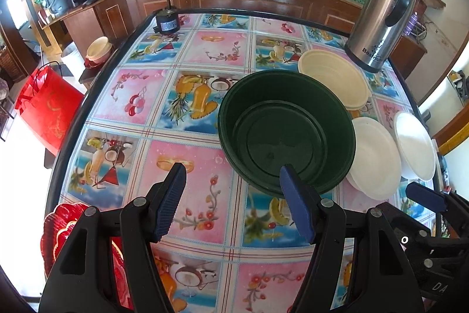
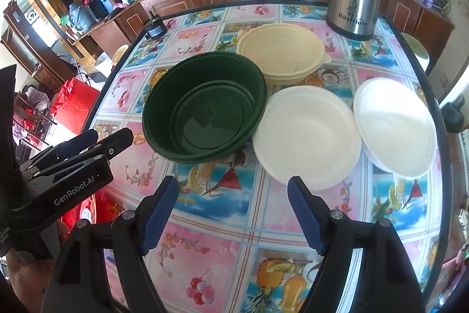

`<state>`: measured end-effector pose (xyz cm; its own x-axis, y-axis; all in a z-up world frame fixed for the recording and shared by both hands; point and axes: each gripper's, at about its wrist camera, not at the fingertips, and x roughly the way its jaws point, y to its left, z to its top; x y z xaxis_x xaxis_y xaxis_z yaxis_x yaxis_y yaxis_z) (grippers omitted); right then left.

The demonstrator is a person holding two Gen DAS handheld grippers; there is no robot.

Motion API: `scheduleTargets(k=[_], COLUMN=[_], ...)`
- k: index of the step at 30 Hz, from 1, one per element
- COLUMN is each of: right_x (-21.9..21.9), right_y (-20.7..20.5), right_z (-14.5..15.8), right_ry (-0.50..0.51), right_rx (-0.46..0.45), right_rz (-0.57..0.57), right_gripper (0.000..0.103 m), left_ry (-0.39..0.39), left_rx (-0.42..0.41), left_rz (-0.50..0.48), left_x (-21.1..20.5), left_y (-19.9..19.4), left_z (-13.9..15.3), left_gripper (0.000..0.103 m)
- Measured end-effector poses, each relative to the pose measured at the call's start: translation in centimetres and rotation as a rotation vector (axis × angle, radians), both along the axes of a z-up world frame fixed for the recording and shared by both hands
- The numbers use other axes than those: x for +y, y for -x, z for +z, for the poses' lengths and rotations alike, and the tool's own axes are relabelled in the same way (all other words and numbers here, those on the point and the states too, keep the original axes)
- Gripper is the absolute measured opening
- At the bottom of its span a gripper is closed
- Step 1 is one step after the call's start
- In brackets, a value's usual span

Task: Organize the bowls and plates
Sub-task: 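Withdraw the left gripper from the stacked red plates, then move both grippers toward the rim of the dark green basin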

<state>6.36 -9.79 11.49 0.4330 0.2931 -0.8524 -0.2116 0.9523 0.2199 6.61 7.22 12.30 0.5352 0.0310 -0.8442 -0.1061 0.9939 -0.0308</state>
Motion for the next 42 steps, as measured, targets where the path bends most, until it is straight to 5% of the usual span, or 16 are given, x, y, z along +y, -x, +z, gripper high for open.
scheduleTargets(k=[42], right_x=[-0.5], right_y=[-5.6], right_z=[-1.0], right_ry=[0.004], right_rx=[0.01], right_rz=[0.019], right_gripper=[0.078], left_ry=[0.003], left_rx=[0.032], left_rz=[0.038], left_x=[-0.1], left_y=[-4.1], left_z=[-2.1], left_gripper=[0.067])
